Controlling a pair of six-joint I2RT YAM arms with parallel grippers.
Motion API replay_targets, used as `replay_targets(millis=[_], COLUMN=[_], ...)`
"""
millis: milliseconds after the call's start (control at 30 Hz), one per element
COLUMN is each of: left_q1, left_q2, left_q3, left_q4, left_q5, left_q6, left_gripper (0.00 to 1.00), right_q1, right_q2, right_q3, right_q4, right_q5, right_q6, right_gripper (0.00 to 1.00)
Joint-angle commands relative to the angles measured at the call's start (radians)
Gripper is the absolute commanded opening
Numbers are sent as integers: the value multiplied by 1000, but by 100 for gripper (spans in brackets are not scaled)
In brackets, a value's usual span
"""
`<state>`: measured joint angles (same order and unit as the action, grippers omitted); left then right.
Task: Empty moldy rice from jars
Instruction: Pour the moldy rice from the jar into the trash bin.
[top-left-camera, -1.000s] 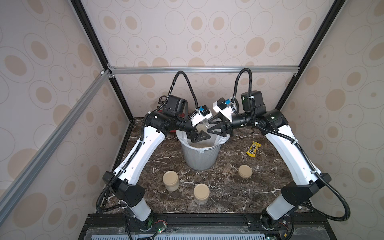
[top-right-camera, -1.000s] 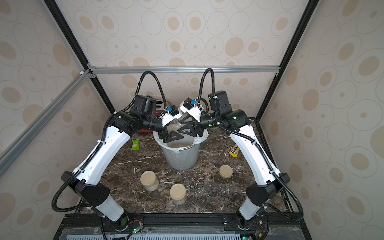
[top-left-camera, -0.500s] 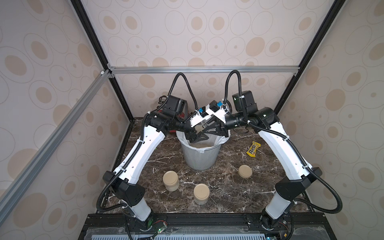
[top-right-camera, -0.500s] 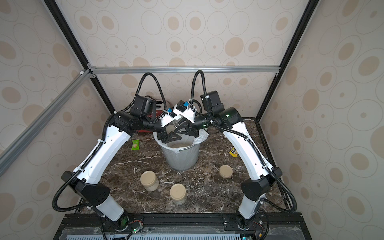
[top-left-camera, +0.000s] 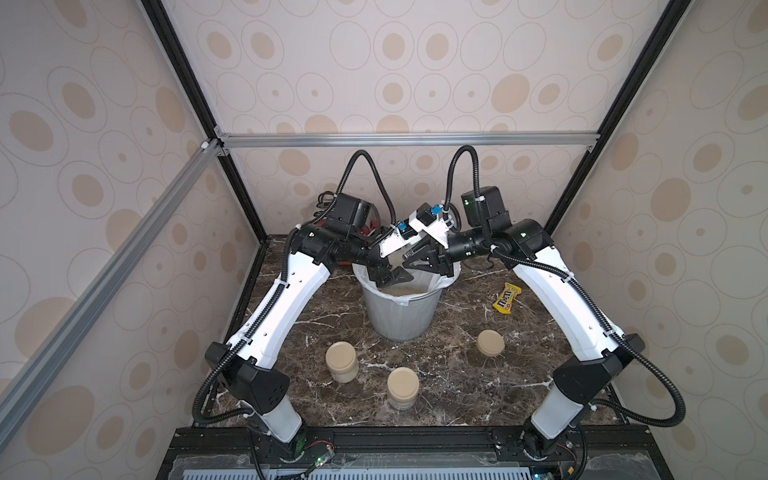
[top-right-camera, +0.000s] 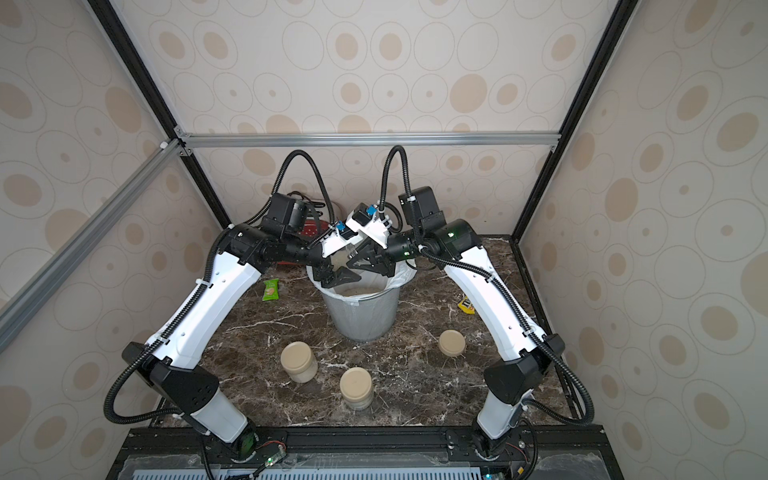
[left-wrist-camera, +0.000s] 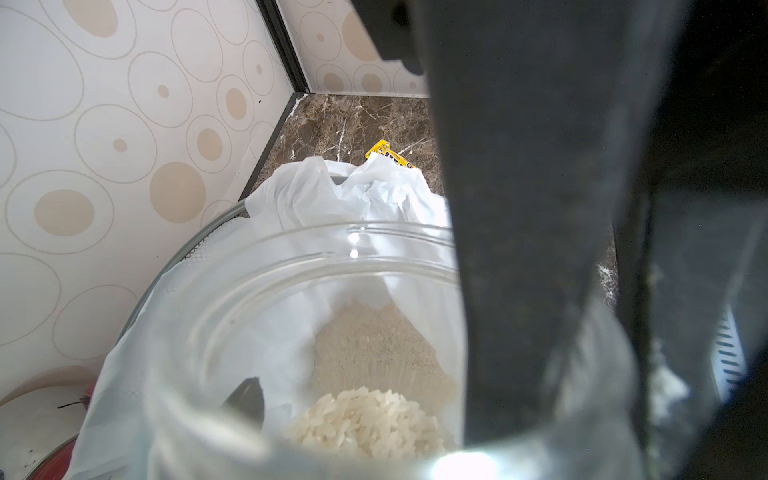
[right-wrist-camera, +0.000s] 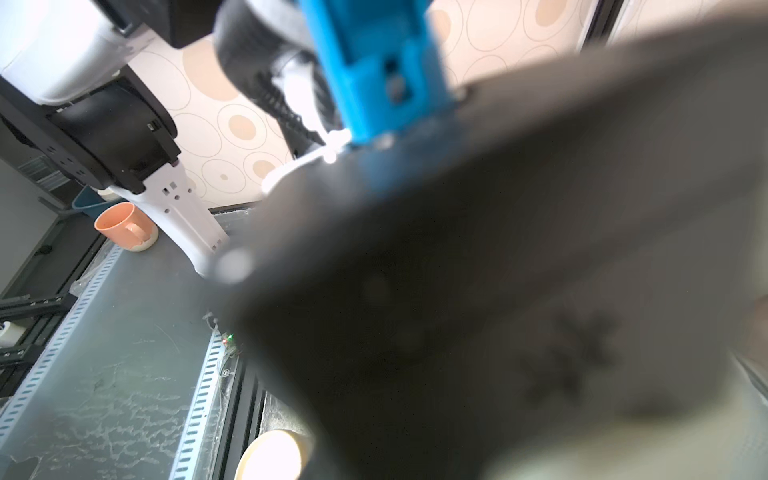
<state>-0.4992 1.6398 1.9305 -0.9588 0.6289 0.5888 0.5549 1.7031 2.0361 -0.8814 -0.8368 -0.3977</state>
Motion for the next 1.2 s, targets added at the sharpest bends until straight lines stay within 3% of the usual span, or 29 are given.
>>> replay_targets(millis=[0,100,767,900,1167], left_q1=[5,20,48,48,48], left_q2=[-86,-105,-293,-358,-454], left_q3=[10,-18,-243,-325,-482], left_q4=[111,125,249,416,740], left_q5=[21,13,-83,-140,-375], left_q6=[-69,-79,-103,-239,-746], left_gripper=[81,99,99,99,99], right_q1=[6,1,-37,-38,-38], right_q2=[-19,-31,-72,-91,-122], right_q3=[-26,-42,-122,-159,-238], right_q4=[105,143,283,340,460], right_q5=[85,97,160,169,176], right_q6=[62,86,187,221,329], right_gripper=[0,0,0,0,0])
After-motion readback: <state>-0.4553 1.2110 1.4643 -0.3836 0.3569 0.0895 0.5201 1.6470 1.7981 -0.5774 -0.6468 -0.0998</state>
